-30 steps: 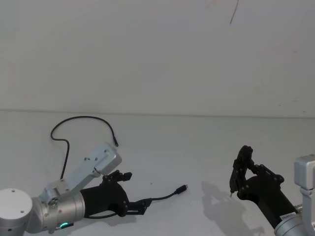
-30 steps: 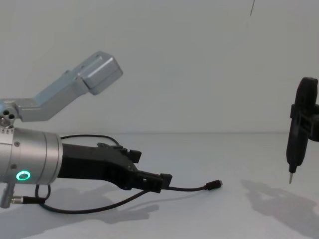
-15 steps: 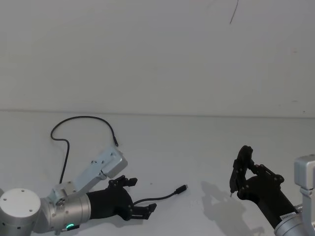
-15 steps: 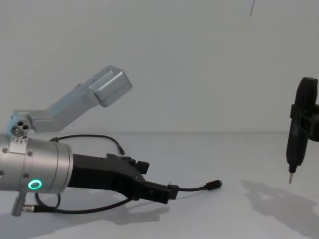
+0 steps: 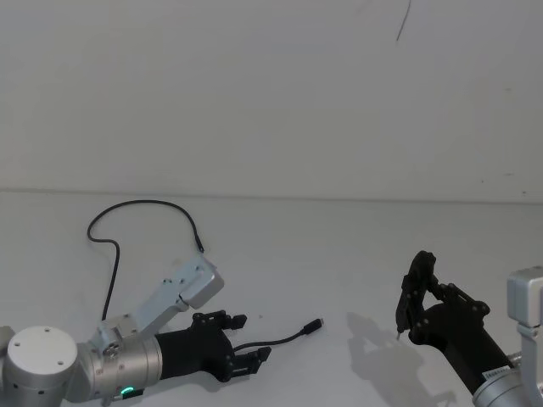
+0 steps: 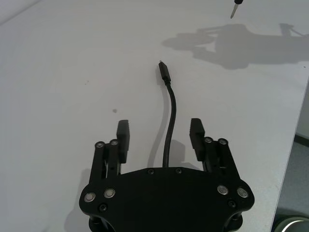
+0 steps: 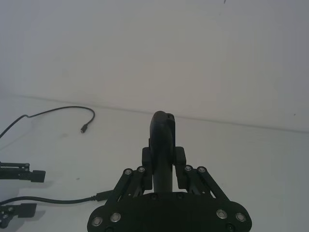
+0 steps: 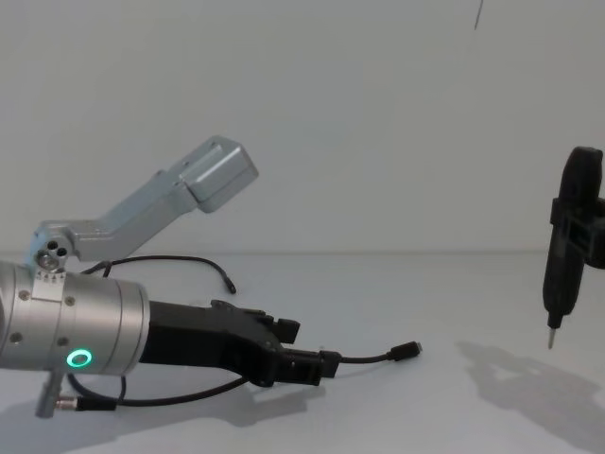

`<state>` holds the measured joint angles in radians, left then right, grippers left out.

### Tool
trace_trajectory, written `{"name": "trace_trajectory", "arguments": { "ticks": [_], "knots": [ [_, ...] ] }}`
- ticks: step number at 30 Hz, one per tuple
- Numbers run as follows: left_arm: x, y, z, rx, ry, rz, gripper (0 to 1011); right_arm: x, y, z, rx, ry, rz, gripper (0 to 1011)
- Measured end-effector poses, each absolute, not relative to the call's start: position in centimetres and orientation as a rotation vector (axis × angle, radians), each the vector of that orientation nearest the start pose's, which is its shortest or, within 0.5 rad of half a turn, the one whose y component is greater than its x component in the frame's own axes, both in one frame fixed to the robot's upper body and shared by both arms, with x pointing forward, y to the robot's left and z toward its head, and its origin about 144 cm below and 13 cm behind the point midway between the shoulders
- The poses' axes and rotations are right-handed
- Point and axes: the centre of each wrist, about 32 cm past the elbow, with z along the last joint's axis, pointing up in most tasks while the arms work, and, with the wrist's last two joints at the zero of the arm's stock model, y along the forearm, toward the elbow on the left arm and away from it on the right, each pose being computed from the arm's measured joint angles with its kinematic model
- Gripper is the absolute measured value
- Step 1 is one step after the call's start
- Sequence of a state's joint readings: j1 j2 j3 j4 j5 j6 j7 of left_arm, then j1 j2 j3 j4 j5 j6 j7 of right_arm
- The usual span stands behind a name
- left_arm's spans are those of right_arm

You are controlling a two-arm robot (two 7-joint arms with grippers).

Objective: Pick up the data cable with the one hand.

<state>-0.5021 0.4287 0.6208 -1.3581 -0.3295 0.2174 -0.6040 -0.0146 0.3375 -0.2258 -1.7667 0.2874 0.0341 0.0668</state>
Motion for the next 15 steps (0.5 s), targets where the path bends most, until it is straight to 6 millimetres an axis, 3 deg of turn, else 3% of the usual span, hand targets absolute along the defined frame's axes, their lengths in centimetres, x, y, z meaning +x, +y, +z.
{"name": "trace_trajectory", "arguments": {
  "ticks": [15],
  "knots": [
    [55.81,20.98,120.25,0.352,-0.020,0.546,260,44.33,-23.71,118.87,0.026,-0.075,-1.229,269]
  ]
}}
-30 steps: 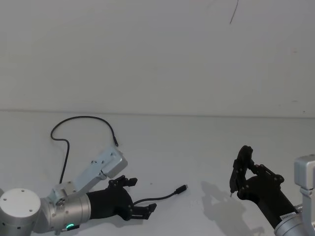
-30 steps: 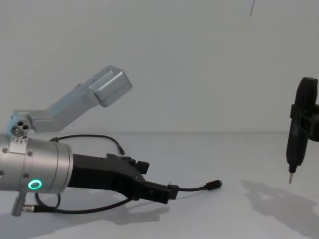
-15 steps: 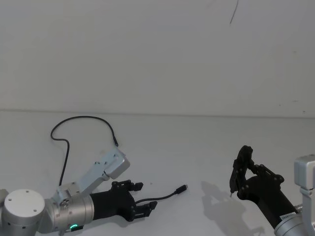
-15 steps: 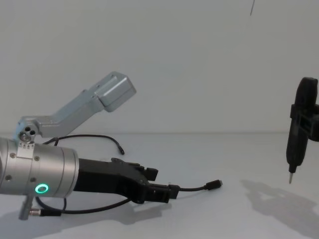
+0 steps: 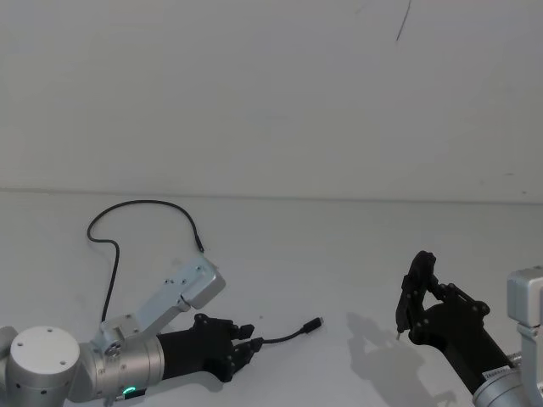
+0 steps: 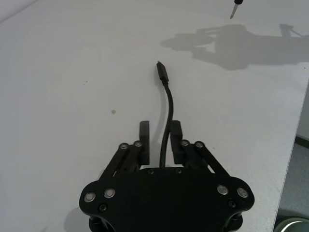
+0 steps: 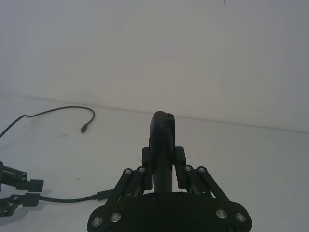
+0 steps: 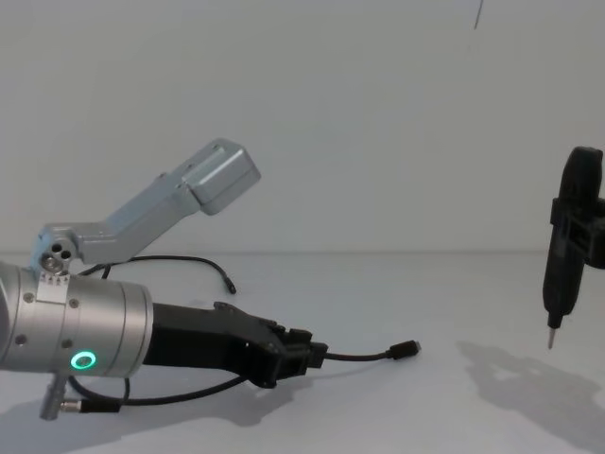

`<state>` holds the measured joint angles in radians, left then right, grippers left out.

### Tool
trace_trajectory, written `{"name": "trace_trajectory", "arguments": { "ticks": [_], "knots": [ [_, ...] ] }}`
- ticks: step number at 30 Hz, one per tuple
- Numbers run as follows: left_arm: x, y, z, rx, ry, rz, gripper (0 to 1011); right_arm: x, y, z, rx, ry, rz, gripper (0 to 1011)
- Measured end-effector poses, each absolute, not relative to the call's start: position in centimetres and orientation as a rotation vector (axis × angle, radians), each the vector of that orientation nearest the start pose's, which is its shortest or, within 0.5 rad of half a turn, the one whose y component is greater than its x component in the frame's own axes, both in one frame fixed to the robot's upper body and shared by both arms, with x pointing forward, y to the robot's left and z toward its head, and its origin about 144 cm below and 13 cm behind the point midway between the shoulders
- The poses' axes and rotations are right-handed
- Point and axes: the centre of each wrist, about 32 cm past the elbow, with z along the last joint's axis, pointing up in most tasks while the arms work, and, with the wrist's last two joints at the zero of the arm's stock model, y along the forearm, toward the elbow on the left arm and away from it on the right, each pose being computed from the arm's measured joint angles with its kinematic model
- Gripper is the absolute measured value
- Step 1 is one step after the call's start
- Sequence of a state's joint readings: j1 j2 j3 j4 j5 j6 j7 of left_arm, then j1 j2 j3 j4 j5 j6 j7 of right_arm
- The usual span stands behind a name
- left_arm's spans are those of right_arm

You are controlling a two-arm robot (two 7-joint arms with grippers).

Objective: Pick up the data cable with the one hand.

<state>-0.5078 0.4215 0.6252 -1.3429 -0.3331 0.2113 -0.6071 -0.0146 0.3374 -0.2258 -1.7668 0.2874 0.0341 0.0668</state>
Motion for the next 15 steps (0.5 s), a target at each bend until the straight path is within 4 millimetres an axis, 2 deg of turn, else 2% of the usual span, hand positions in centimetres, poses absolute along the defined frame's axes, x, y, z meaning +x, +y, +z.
{"name": "trace_trajectory", "arguments": {
  "ticks": [6,15],
  "knots": [
    [55.84,20.95,120.20,0.352,-0.018,0.545,64,44.33,-23.71,118.87,0.026,-0.075,-1.229,269],
    [55.85,20.94,120.21,0.346,-0.022,0.544,40,44.33,-23.71,118.87,0.026,-0.075,-1.229,269]
  ]
}}
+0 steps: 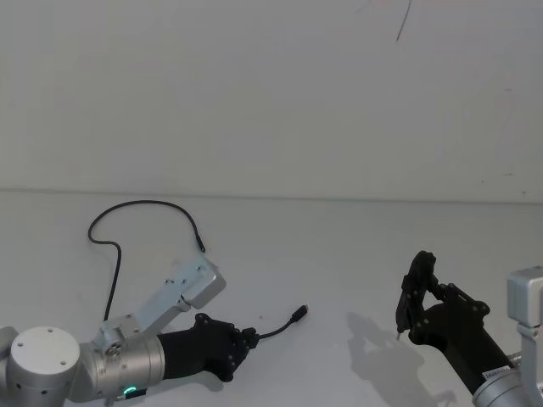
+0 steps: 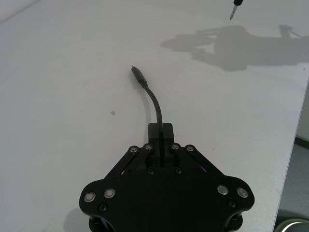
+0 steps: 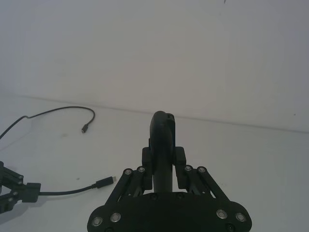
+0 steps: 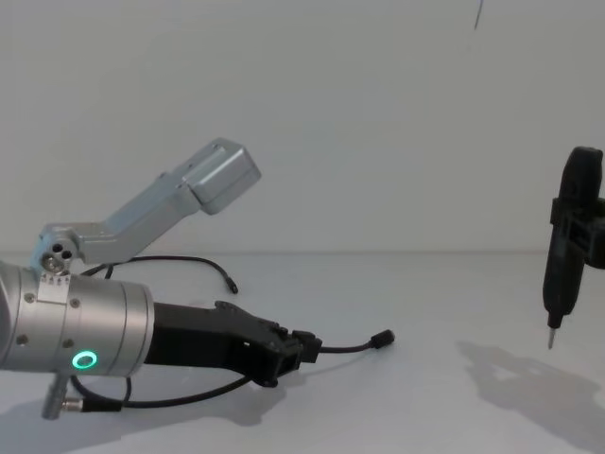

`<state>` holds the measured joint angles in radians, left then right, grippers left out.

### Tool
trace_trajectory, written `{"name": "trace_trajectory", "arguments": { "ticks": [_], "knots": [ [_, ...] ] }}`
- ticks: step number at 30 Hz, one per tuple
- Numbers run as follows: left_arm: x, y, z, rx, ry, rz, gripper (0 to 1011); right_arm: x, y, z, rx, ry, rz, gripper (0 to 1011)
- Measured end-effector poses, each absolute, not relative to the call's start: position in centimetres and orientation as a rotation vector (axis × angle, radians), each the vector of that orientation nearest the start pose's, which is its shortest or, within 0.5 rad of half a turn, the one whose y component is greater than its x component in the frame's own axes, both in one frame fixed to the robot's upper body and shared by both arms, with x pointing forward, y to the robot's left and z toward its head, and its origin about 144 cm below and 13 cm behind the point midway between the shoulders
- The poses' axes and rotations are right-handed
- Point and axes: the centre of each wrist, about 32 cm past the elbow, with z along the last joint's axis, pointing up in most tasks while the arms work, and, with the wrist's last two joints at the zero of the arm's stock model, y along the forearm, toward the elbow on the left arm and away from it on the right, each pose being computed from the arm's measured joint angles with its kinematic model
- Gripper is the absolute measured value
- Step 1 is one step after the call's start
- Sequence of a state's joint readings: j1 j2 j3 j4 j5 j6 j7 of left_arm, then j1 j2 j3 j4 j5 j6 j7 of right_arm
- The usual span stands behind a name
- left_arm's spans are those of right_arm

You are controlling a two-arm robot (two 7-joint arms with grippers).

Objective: Pick up the data cable with the one hand.

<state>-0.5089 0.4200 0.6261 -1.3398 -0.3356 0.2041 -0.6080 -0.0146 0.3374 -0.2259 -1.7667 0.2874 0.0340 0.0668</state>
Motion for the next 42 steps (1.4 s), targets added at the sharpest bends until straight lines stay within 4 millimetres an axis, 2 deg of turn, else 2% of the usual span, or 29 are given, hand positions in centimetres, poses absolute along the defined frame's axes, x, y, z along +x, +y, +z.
{"name": "trace_trajectory", "arguments": {
  "ticks": [9,21,31,42],
  "knots": [
    [55.7,20.8,121.1,0.308,-0.062,0.527,41,44.3,-23.7,118.9,0.026,-0.075,-1.229,269],
    [54.9,20.9,124.0,0.256,-0.143,0.454,40,44.3,-23.7,118.9,0.026,-0.075,-1.229,269],
    [53.5,22.1,125.5,0.249,-0.167,0.415,40,44.3,-23.7,118.9,0.026,-0.075,-1.229,269],
    [52.6,23.2,126.2,0.262,-0.162,0.404,41,44.3,-23.7,118.9,0.026,-0.075,-1.229,269]
  ]
}}
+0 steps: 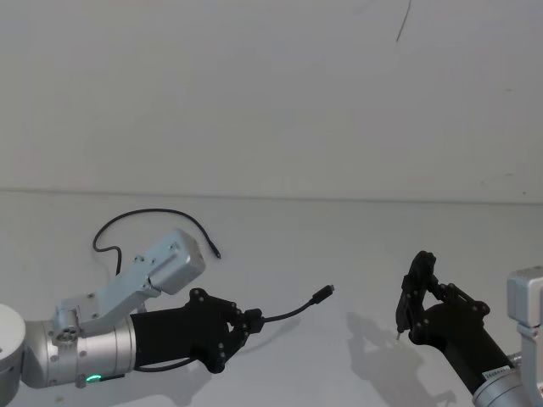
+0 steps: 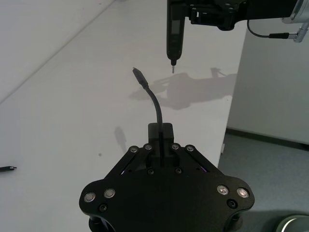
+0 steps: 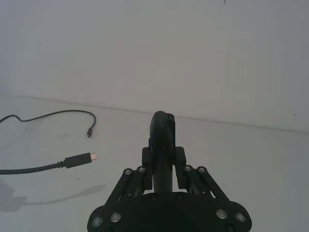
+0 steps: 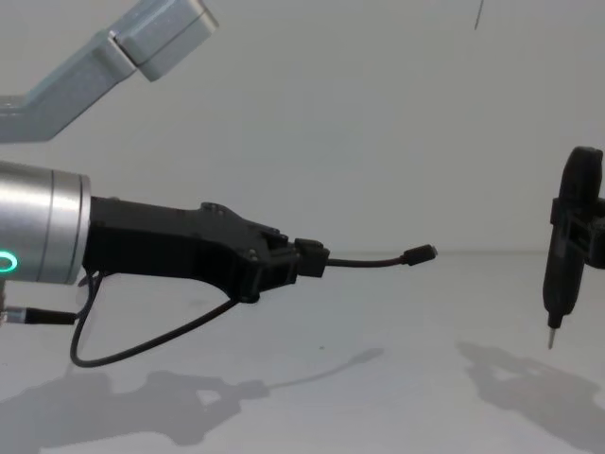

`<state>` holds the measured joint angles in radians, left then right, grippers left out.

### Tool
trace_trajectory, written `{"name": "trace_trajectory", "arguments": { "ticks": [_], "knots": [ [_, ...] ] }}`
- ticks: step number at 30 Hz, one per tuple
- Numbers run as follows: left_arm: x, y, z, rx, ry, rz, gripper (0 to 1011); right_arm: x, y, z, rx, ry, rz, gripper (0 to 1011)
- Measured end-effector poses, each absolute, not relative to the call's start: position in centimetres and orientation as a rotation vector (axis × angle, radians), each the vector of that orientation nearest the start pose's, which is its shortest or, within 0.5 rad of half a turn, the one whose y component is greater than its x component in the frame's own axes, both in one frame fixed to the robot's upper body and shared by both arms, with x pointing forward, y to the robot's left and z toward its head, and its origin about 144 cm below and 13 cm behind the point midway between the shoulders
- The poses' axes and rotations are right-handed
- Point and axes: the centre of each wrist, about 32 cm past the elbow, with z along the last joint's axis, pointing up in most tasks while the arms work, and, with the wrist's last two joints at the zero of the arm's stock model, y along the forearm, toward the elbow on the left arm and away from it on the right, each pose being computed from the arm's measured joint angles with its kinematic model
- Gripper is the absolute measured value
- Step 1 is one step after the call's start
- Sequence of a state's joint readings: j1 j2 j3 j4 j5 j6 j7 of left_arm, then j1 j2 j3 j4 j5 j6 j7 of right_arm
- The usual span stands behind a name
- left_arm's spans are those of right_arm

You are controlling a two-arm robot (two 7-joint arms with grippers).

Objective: Pick up the data cable with the one hand.

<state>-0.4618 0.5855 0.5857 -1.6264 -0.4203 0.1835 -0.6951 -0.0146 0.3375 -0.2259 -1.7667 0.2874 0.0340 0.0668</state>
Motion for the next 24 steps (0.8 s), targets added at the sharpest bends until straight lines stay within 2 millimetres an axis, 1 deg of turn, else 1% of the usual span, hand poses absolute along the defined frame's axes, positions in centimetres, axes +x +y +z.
{"name": "trace_trajectory", "arguments": {
  "ticks": [15,24],
  "knots": [
    [52.3,23.6,126.6,0.272,-0.157,0.386,40,44.3,-23.7,119.0,0.034,-0.071,-1.230,269],
    [52.3,23.7,126.7,0.274,-0.156,0.383,40,44.5,-23.4,120.3,0.090,-0.030,-1.202,269]
  ]
}}
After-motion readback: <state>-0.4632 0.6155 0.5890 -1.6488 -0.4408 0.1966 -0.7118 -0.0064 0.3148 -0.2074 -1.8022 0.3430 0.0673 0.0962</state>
